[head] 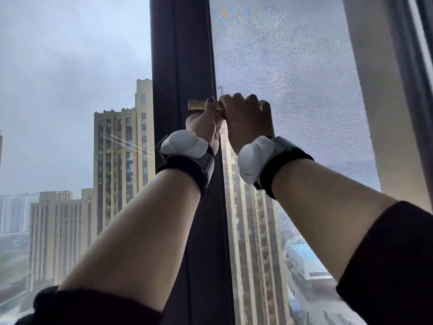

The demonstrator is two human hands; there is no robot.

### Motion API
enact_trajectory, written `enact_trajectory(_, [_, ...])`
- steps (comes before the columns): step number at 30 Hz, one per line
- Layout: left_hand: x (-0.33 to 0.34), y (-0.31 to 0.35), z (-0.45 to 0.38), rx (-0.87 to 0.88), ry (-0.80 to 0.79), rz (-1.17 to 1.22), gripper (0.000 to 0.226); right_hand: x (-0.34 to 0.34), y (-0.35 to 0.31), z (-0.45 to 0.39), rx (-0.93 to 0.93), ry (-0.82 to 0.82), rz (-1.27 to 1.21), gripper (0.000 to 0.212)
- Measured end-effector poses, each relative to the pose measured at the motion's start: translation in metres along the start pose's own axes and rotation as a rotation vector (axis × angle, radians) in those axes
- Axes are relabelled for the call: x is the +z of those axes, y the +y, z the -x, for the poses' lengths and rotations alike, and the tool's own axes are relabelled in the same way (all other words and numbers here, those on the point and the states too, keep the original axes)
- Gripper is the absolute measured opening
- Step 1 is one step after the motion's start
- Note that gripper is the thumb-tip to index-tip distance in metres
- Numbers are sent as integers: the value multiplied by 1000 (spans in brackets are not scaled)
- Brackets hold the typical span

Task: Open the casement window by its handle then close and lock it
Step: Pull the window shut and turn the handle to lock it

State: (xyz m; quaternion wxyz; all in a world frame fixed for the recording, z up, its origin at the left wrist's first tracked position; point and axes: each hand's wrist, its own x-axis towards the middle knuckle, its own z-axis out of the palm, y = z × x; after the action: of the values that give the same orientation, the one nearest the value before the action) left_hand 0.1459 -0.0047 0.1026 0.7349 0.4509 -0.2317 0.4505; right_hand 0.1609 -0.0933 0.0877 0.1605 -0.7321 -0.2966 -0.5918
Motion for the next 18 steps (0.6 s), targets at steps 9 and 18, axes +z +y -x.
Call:
enact_trajectory(9, [-12,0,-2,45,-8,-191,59,4,-4,9,0,29,-44,33])
enact_trajectory(18, [-15,1,-5,53,-5,-239,57,7,-10,15,22,49,-132,27])
